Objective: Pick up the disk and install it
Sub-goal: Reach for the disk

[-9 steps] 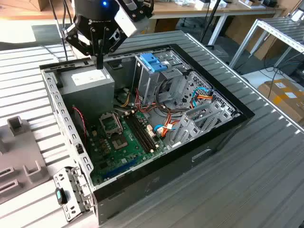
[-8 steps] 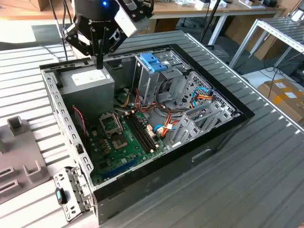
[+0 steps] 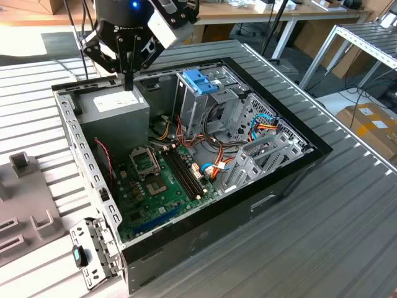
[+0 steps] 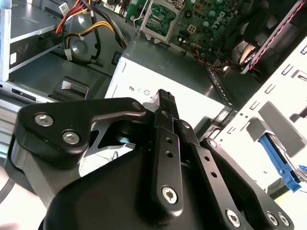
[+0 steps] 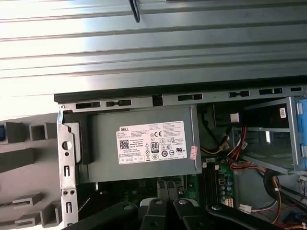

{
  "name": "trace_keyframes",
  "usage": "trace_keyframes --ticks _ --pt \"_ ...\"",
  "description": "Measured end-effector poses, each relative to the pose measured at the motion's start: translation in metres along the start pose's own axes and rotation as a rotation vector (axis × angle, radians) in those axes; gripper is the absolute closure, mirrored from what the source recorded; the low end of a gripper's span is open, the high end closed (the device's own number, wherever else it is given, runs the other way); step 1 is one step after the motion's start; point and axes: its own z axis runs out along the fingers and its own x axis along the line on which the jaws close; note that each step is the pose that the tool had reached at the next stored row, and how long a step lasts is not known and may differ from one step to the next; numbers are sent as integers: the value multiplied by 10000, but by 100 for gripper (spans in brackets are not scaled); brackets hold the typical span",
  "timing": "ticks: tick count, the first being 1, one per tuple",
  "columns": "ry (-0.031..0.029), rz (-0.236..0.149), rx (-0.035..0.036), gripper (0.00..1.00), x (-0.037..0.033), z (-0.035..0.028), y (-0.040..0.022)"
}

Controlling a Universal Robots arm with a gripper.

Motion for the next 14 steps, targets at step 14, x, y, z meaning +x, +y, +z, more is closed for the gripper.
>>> trace_keyframes --ticks 14 --pt "0 1 -1 89 127 -3 -9"
